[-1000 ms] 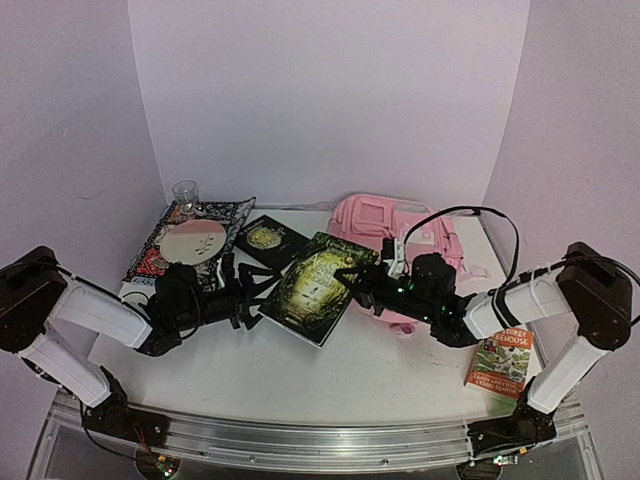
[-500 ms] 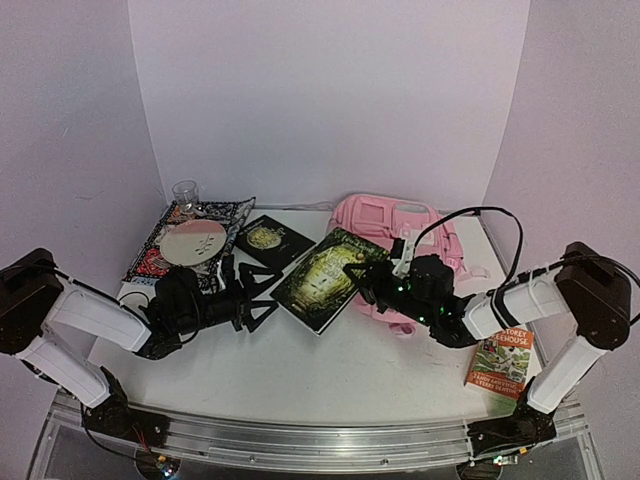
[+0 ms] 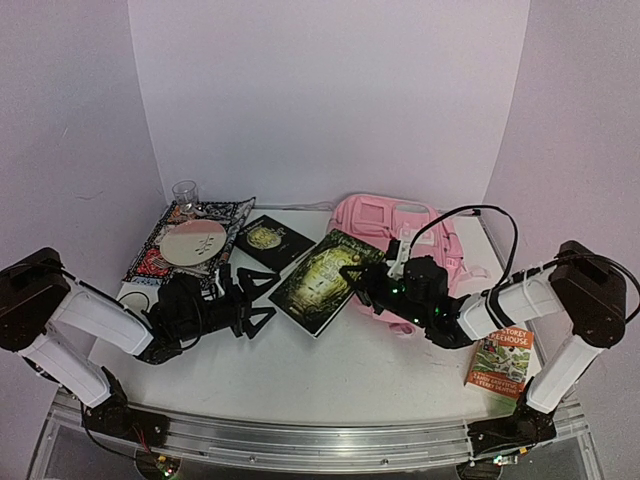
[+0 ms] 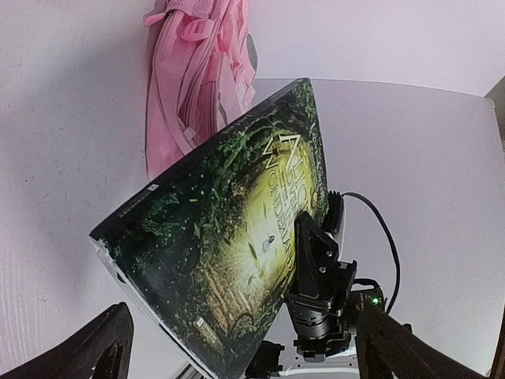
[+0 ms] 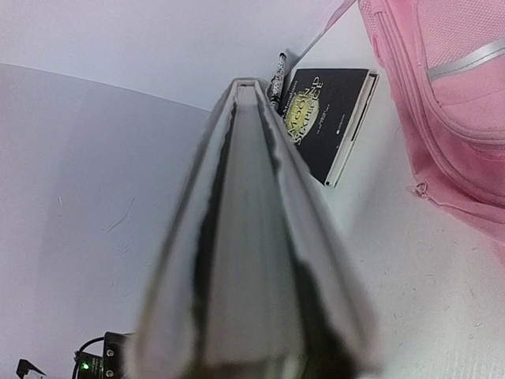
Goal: Pack the student bag
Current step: Pass from the right arm to the left
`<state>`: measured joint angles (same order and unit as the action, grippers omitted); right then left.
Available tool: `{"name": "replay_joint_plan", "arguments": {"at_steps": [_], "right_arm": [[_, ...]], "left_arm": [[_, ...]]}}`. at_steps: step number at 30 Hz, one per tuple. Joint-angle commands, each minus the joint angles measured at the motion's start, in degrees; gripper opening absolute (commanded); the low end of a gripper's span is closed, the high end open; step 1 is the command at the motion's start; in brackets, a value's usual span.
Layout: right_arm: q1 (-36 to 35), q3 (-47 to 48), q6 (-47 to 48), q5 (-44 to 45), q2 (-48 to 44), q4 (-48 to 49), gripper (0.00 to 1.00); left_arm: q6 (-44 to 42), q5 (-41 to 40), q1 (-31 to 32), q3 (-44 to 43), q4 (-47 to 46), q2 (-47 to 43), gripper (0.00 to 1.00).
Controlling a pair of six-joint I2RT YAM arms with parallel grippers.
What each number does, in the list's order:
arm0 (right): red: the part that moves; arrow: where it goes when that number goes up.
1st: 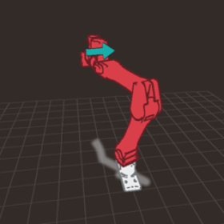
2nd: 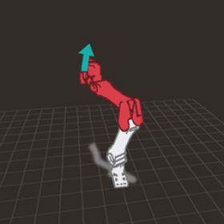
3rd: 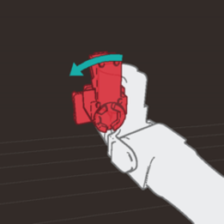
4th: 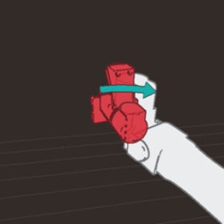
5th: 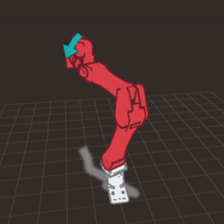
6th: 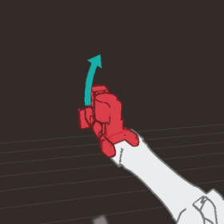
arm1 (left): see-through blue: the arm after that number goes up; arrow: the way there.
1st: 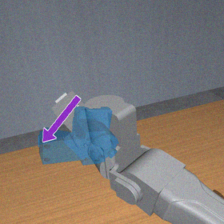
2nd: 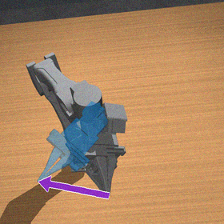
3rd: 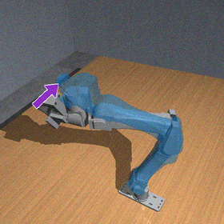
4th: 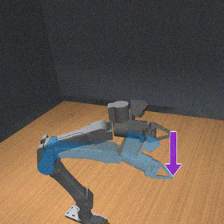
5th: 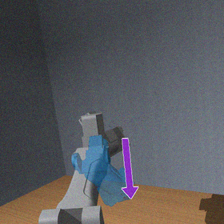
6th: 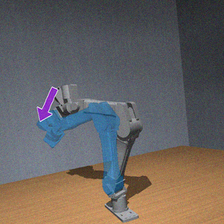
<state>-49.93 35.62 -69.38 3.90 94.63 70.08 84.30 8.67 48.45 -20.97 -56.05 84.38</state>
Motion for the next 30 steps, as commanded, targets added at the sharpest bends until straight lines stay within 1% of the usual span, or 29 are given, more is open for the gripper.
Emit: {"name": "replay_joint_plan", "arguments": {"at_steps": [1,9,12,17,22,24,26,30], "right_arm": [[-0.02,4.9,1.11,-0.17,-3.57,46.01,0.0],[0.68,5.29,0.45,-0.74,-4.28,45.75,0.0],[0.76,6.02,-1.03,-1.87,-3.25,45.75,0.0],[0.76,8.61,-4.3,-4.13,-1.06,46.12,0.0],[0.76,9.39,-5.0,-6.1,-0.64,46.16,0.0],[0.78,8.99,-5.03,-6.14,-0.41,46.19,0.0],[0.76,8.51,-5.19,-6.01,-0.1,46.19,0.0],[0.75,7.07,-5.02,-5.92,0.14,46.24,0.0]], "left_arm": [[2.04,-2.18,0.16,1.02,-2.62,-0.94,1.0],[3.44,-3.77,0.07,2.29,-2.41,0.42,1.0],[1.19,-1.85,0.07,0.17,-2.55,1.39,1.0],[-2.13,2.61,0.06,-6.36,-2.71,5.15,0.99],[-2.6,3.33,0.07,-8.76,-4.75,7.25,0.98],[-2.77,3.88,0.05,-9.74,-6.45,7.92,0.94],[-2.47,4.19,0.08,-10.31,-8.03,8.56,0.87],[-1.57,3.23,-0.02,-9.26,-11.76,8.81,0.64]]}}
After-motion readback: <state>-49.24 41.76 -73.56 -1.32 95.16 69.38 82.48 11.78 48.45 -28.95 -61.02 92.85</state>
